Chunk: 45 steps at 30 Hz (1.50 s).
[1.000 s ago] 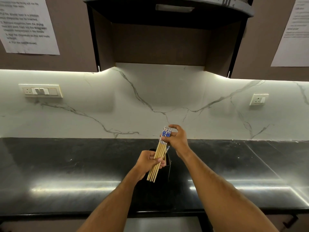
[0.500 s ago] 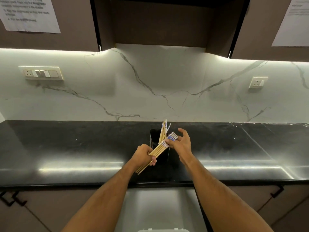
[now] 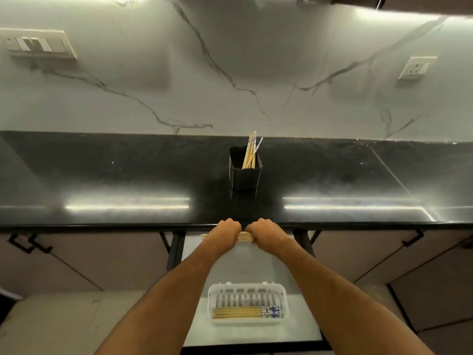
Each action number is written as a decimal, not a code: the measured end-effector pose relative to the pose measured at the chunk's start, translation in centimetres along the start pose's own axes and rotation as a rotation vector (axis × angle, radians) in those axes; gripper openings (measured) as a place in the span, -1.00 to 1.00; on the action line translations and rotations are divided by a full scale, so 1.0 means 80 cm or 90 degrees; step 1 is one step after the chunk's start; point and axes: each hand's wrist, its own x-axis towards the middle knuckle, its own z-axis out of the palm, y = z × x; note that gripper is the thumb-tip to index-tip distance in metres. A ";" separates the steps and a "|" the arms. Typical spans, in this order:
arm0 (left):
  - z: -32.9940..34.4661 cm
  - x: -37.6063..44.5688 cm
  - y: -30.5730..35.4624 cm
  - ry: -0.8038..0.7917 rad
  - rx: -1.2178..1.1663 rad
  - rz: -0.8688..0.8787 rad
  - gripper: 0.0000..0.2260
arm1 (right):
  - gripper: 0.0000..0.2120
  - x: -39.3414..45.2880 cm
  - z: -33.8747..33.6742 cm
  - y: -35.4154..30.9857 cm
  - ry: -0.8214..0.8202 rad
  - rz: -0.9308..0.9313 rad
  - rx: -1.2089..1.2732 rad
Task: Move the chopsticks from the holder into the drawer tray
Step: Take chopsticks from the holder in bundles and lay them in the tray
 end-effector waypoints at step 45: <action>0.295 -0.074 -0.008 0.017 -0.133 -0.071 -0.61 | -0.81 -0.059 0.295 0.040 -0.063 -0.005 -0.032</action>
